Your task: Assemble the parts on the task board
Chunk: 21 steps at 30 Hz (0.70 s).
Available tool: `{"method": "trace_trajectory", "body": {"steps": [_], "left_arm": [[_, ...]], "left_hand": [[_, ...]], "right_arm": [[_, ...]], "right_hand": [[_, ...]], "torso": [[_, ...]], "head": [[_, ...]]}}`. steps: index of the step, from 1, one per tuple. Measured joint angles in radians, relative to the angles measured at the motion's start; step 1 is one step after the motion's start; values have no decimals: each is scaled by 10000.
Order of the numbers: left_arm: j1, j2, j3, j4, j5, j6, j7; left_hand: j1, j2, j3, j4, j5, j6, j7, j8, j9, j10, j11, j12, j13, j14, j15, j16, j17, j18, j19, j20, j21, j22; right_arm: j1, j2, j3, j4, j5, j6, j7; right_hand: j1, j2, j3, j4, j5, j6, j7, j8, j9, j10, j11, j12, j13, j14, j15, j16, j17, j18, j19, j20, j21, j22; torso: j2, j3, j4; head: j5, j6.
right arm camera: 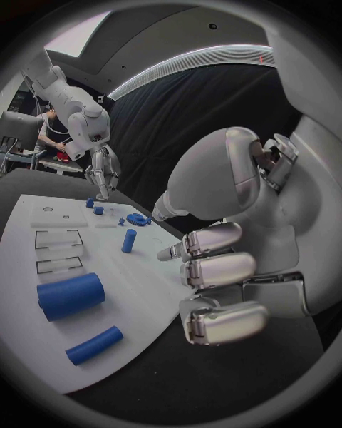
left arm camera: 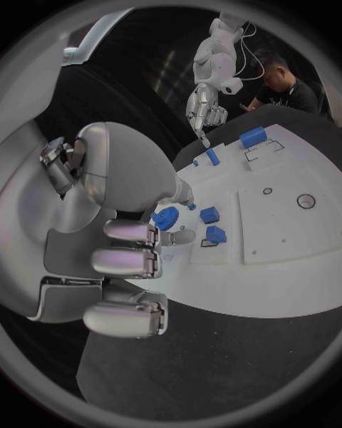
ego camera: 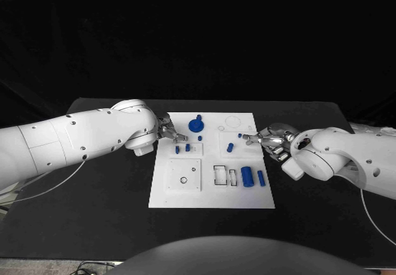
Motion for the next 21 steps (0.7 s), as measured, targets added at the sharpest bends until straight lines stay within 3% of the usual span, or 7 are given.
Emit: {"method": "trace_trajectory", "body": {"steps": [2, 4, 6, 8, 11, 21], "left_arm": [[1, -13, 0, 9, -6, 47, -18], [3, -43, 0, 23, -14, 117, -51], [3, -70, 0, 38, -23, 174, -85], [3, -93, 0, 51, -33, 234, -121], [4, -104, 0, 68, -44, 295, -161], [4, -91, 0, 60, -64, 423, -234]], "left_hand": [[11, -11, 0, 0, 193, 0, 0, 0, -11, 0, 0, 0, 0, 0, 0, 0, 0, -1, 0, 0, 0, 0], [-16, -98, 4, 4, 595, 0, 0, 0, -34, 0, 0, 0, 0, 0, 0, 0, 0, 0, 0, 0, 0, 0], [-87, -266, 72, 16, 1411, 0, 0, 0, -66, 0, 0, 0, 0, 0, 0, 0, 0, -1, 0, 0, 0, 0], [-122, -301, 87, 0, 1914, 0, 0, 0, -90, 0, 0, 0, 0, 0, 0, 0, -1, 0, 0, 0, 0, 0], [-83, -340, 98, -11, 2071, 0, 0, 0, -90, 0, 0, 0, 0, 0, 0, 0, -1, 0, 0, 0, 0, 0], [-82, -340, 126, 17, 2071, 0, 0, 0, -89, 0, 0, 0, 0, 0, 0, 0, -2, 1, 0, 0, 0, 0]], "right_arm": [[0, -5, 0, 1, 0, 0, 0], [0, -11, 0, 1, 0, 0, 0], [0, -12, 0, 1, 0, 0, 0], [0, -12, 0, 1, 0, 0, -1], [0, -12, 0, 1, 0, 0, -1], [0, -21, -1, 6, 0, 1, -1]], "right_hand": [[0, 0, 0, 0, 0, 0, 0, 0, 0, 0, 0, 0, 0, 0, 0, 0, 0, 0, 0, 0, 0, 0], [0, 0, 0, 0, 0, 0, 0, 0, 0, 0, 0, 0, 0, 0, 0, 0, 0, 0, 0, 0, 0, -1], [0, 0, 0, 0, 0, 0, 0, 0, 0, 0, 0, 0, 0, 0, 0, 0, -1, 0, 0, 0, 0, -1], [0, 0, 0, 0, 0, 0, 0, 0, 0, 0, 0, 0, 0, 0, 0, 0, -1, -1, 0, 0, 0, -1], [0, 0, 0, 0, 0, 0, 0, 0, 0, 0, 0, 0, 0, 0, 0, 0, -1, 0, 0, 0, 0, -1], [0, 0, -27, -27, 0, 0, 0, 78, 0, 0, 0, 0, 0, 36, 36, 0, -2, -1, 0, 0, 0, -2]], "torso": [[0, -1, 1], [2, -2, 2], [3, -2, 4], [3, -4, 8], [3, -4, 8], [3, -3, 2]], "head": [[-1, 0], [-5, 0], [-11, 0], [-12, 0], [-12, 0], [2, 0]]}}
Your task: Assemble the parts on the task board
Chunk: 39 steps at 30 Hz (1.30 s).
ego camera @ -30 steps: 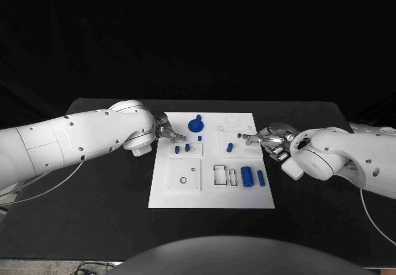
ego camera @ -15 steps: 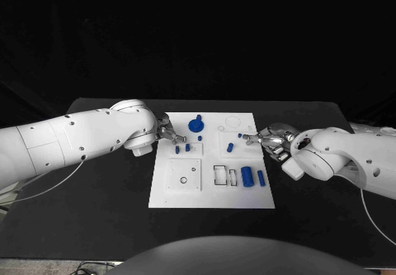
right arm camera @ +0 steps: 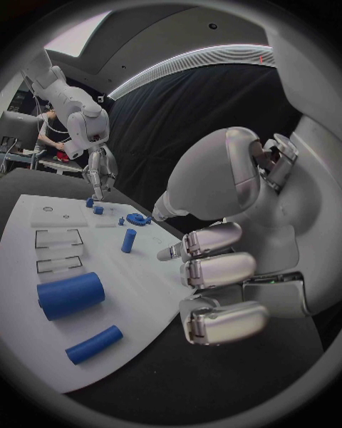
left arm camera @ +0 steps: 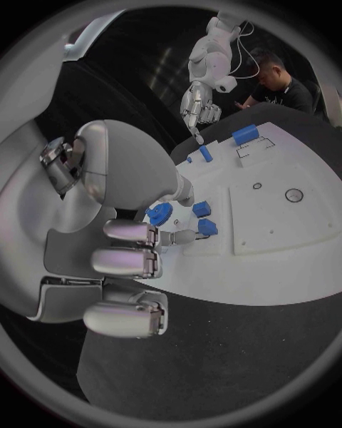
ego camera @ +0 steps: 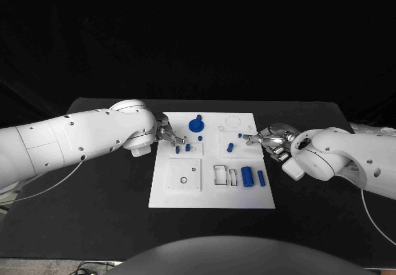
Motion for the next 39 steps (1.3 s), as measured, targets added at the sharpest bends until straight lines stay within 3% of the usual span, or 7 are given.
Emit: {"method": "trace_trajectory", "body": {"steps": [13, 31, 39], "left_arm": [[-1, 22, -8, -86, 15, 190, -20], [-3, 119, -16, -177, 81, 566, -93], [-5, 137, -18, -209, 112, 674, -115]], "left_hand": [[176, -166, 108, -23, -69, 0, 0, 0, -10, 0, 0, 0, 0, 0, 0, 0, -1, -2, 0, 0, 0, 0], [650, 98, 404, -14, -155, 0, 0, 0, -32, 0, 0, 0, 0, 0, 0, 0, -3, -1, 0, 0, 0, 0], [733, 101, 448, -26, -187, 0, 0, -1, -31, 0, 0, 0, 0, 0, 0, 0, -3, -1, 0, 0, 0, 0]], "right_arm": [[0, -5, 0, 3, 0, 1, -1], [-3, 38, 0, -6, 0, -1, -2], [-8, 50, 0, -9, 0, -1, -2]], "right_hand": [[0, 0, 0, 0, 0, 0, 0, 0, 0, 0, 0, 0, 0, 0, 0, 0, -1, 1, 0, 0, 0, -1], [0, 0, 0, 0, 0, 0, 0, 0, 0, 0, 0, 0, 0, -1, 0, 0, -3, 0, 0, 0, 0, 6], [0, 0, 0, 0, 0, 0, 0, 0, 0, 0, 0, 0, 0, 0, -1, 0, -3, 1, 0, 0, 0, 6]], "torso": [[0, -1, 0], [-8, -1, -6], [-11, 2, -4]], "head": [[2, 0], [-27, 0], [-35, 0]]}}
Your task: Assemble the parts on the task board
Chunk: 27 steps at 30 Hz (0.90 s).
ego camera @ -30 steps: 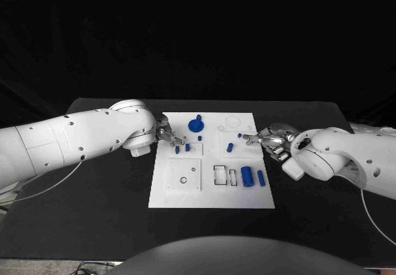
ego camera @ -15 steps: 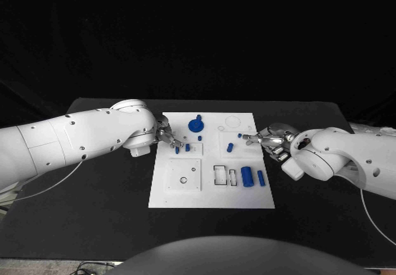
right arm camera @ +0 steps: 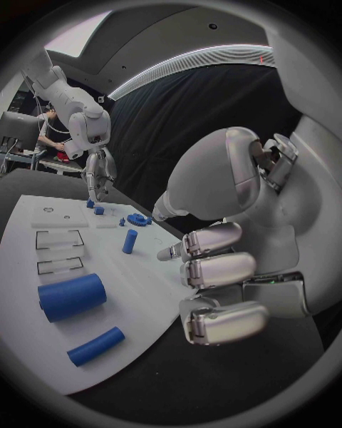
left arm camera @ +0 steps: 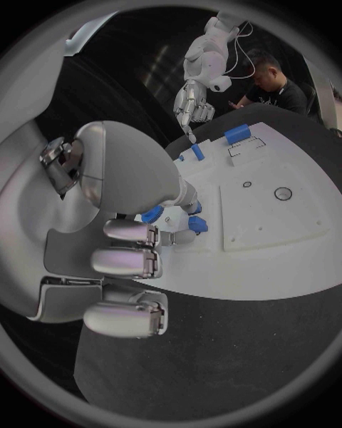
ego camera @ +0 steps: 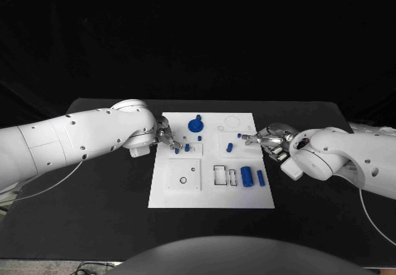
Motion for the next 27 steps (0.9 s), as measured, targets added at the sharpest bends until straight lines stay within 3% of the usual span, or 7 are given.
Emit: {"method": "trace_trajectory", "body": {"steps": [17, 25, 27], "left_arm": [[-2, 102, -4, -79, 76, 124, -32], [-2, 143, -4, -92, 109, 208, -32], [-2, 147, -4, -93, 115, 226, -32]], "left_hand": [[257, 178, 234, -21, -20, -6, -6, 0, 1, 0, 0, 0, 0, 0, 0, 0, -1, 0, 0, 0, 0, 0], [671, 276, 527, -31, -20, -37, -37, 0, 2, -36, -36, 0, 0, 0, 0, 0, -1, 1, 0, 0, 0, 0], [928, 262, 666, -34, 142, -37, -37, 20, 17, -37, -37, 0, 0, 0, 0, 0, -1, 0, 0, 0, 0, 0]], "right_arm": [[-7, 6, 0, -2, 0, -1, 0], [-7, -1, 0, 2, -1, -3, 0], [-7, 0, 0, 3, -1, -3, 0]], "right_hand": [[0, 0, 0, 0, 0, 0, 0, 0, 0, 0, 0, 0, 8, 0, 0, 0, -1, 0, 0, 0, 0, -2], [0, 0, 0, 0, 0, 0, 0, 0, 0, 0, 0, 0, 7, 0, 0, 0, -1, -1, 0, 0, 0, -3], [0, 0, 0, 0, 0, 0, 0, 0, 0, 0, 0, 0, 6, 0, 0, 0, -1, 0, 0, 0, 0, -3]], "torso": [[12, -3, -2], [15, -3, -5], [15, -3, -4]], "head": [[-1, 0], [-21, 0], [-21, 0]]}}
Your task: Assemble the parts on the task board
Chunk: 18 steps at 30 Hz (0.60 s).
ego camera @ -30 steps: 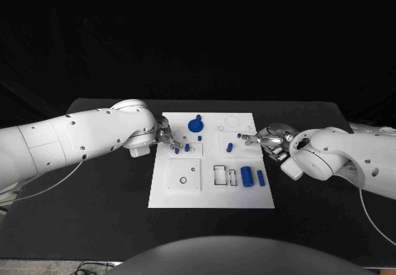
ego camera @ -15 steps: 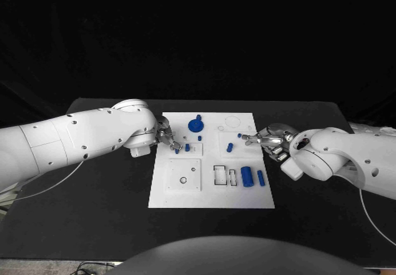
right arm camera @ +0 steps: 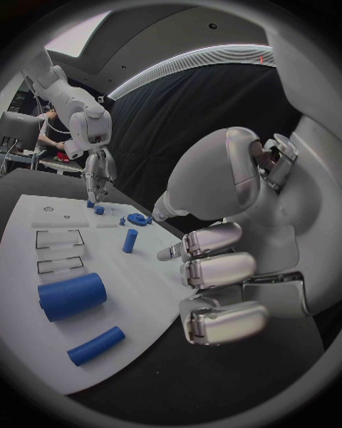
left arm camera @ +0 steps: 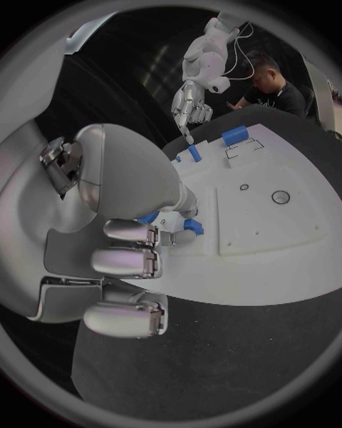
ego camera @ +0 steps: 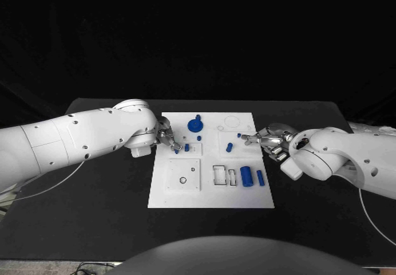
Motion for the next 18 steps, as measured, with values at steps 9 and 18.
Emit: {"method": "trace_trajectory", "body": {"steps": [9, 18], "left_arm": [[0, -3, 0, 0, 16, 58, -3], [0, -32, 0, 38, 20, 39, 19]], "left_hand": [[559, -203, 454, -8, 1483, -2, 3, 115, 76, 0, 0, 0, 0, 0, 0, 0, 0, 0, 37, -38, 0, 0], [701, -238, 557, -7, 1879, -20, 23, 173, 142, 0, 0, 0, 0, 0, 0, 0, 0, 0, 37, -38, 0, 0]], "right_arm": [[-1, 1, 0, 1, 0, 0, 0], [-1, -10, 0, 2, 0, 0, 0]], "right_hand": [[0, 0, 0, 0, 0, 0, 0, 0, 0, 0, 0, 0, 0, 0, 0, 0, 0, 0, 0, 0, 0, 0], [0, 0, 0, 0, 0, 0, 0, 0, 0, 0, 0, 0, -2, 0, 0, 0, 8, 0, 0, 0, 0, -1]], "torso": [[-4, 3, 6], [-4, 0, 6]], "head": [[-12, 0], [-12, 0]]}}
